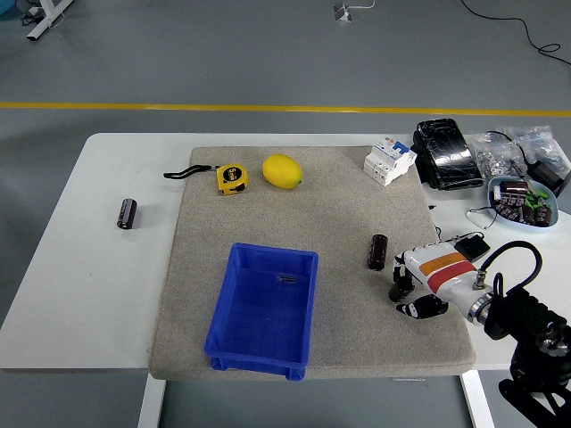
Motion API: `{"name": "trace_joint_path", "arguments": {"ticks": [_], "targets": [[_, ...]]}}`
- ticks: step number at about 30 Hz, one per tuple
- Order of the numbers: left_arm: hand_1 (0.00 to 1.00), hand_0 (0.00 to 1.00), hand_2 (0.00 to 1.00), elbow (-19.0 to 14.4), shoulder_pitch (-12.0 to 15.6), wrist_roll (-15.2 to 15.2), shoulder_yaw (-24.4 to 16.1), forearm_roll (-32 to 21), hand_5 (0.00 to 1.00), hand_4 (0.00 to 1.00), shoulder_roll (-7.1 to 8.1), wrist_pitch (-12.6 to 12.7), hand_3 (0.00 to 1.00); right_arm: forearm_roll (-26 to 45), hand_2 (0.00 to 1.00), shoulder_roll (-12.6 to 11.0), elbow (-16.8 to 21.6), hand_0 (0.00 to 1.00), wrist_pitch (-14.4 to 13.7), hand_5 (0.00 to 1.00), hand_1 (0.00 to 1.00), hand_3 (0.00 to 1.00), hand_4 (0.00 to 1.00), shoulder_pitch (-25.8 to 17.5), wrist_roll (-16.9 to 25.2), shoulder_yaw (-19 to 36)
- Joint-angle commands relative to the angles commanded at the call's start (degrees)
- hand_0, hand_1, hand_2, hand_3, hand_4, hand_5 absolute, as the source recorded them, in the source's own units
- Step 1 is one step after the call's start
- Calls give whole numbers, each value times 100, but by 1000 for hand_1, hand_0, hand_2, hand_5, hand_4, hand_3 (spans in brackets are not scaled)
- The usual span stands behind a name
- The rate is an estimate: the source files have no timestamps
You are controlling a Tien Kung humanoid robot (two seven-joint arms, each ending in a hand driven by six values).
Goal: Pick up the battery,place it into the box
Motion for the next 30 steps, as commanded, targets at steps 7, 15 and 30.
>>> {"name": "trace_joint_path", "arguments": {"ticks": [7, 15, 30], "targets": [[716, 712, 748, -2, 11, 13, -23, 41, 664, 671, 0, -7, 639, 0, 418, 5, 4, 236, -21, 165, 317, 475, 946, 22, 1, -8], [715, 712, 748, -2, -8, 9, -21, 47, 664, 671, 5, -7, 639, 0, 418, -22, -1, 240, -28, 150, 316, 480, 949, 74, -12, 7], [713, 711, 745, -2, -36, 7, -27, 63, 665, 671, 10, -14, 640, 0, 406, -32, 30, 211, -9, 136, 292, 469, 934, 103, -35, 38]]}}
